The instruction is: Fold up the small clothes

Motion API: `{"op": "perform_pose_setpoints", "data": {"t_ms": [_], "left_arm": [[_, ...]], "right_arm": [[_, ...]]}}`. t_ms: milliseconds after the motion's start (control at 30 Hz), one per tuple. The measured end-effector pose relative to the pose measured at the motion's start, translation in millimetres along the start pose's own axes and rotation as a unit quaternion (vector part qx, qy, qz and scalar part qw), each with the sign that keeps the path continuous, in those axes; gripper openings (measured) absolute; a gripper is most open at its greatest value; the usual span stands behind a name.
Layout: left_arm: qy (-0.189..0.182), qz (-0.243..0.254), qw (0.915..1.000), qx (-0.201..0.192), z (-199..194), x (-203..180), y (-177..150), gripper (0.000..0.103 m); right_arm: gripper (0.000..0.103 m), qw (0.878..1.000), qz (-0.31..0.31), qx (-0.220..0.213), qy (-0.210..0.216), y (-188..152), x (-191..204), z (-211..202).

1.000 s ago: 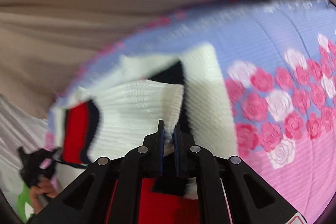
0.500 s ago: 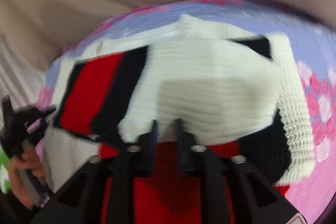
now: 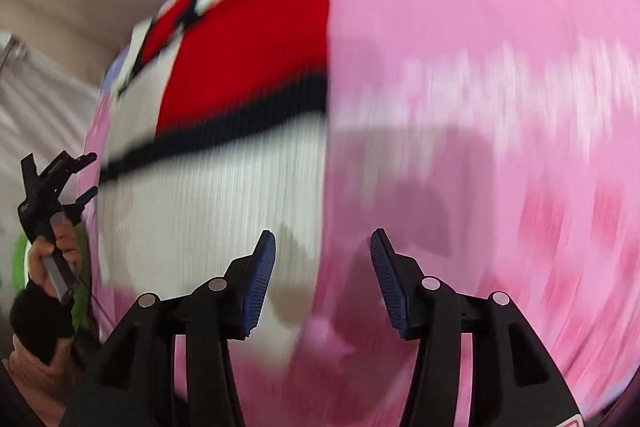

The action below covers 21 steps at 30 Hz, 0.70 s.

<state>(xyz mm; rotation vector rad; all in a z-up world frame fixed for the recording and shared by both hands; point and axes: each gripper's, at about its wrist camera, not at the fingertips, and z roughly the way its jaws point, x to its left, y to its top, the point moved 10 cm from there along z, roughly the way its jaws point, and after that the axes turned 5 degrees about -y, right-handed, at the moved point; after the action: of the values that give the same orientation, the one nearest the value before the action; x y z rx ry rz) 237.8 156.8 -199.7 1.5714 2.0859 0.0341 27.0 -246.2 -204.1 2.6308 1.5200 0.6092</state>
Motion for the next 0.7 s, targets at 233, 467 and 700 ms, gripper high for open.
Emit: {"op": "perform_pose_setpoints", "data": {"t_ms": [233,467,700], "left_arm": [[0.001,-0.022,0.9998,-0.003,-17.5,12.9,-47.9,0.084],[-0.066,-0.052,0.9963,0.018,-36.4,-19.0,-46.2,0.004],[-0.056,0.031,0.9951,0.075,-100.7,-39.7,-135.2,0.004]], "right_arm": [[0.067,0.998,-0.042,-0.041,0.021,-17.4,28.1,6.7],[0.01,0.995,-0.056,-0.075,0.028,19.9,16.0,-27.1],[0.004,0.993,-0.09,-0.076,-0.028,-8.9,-39.0,-101.7]]}}
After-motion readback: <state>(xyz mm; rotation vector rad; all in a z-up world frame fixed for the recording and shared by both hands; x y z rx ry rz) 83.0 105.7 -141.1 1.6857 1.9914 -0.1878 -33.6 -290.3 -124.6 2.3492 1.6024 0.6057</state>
